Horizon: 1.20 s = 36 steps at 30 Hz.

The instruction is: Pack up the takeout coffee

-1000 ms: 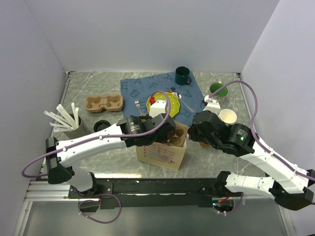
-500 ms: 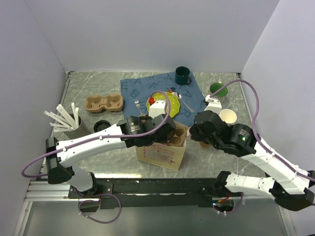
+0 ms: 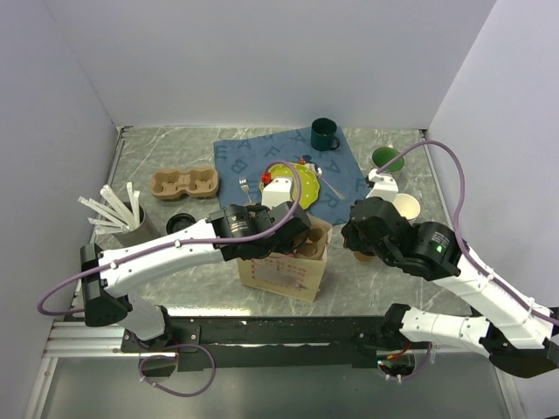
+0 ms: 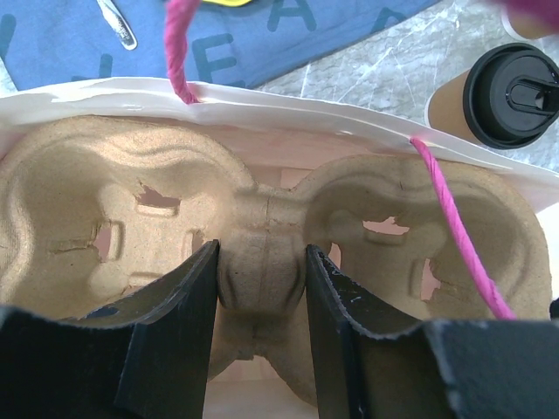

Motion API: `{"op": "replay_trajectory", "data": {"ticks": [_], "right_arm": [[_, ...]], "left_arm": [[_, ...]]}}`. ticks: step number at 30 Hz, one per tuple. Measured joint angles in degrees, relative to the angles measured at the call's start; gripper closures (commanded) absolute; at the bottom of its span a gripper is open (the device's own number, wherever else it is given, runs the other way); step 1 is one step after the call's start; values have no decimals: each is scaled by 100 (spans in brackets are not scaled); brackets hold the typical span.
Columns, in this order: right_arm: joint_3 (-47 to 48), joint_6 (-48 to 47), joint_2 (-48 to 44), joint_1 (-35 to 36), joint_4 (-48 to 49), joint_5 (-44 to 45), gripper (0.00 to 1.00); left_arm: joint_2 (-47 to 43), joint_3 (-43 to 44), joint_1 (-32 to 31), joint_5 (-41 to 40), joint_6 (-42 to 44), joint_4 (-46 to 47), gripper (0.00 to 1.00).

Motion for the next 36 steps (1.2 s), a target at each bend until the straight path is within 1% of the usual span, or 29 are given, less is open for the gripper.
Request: {"op": "replay_trajectory", "data": {"ticks": [1, 2, 5, 7, 11, 14, 33, 36], "right_arm": [[0, -72, -22, -2, 37, -55, 96], [0, -111, -37, -7, 81, -94, 89], [0, -101, -107, -9, 199, -306, 81], [-44, -9, -173, -11, 295, -411, 79], [-496, 262, -487, -11, 551, -586, 74], [-697, 398, -623, -22, 629, -608, 73], [-754, 776, -597, -24, 883, -667, 73], [-754, 813, -581, -24, 890, -667, 69]], "left_arm": [[-2, 0, 0, 0, 0, 7, 91], [-2, 0, 0, 7, 0, 9, 91], [-4, 0, 0, 39, 2, 33, 91], [-11, 0, 0, 52, 7, 74, 91], [-31, -2, 0, 144, 31, 179, 90], [-92, -44, 7, 205, 28, 227, 90], [-175, -116, 11, 245, 20, 240, 91], [-177, -120, 15, 245, 20, 236, 91]]}}
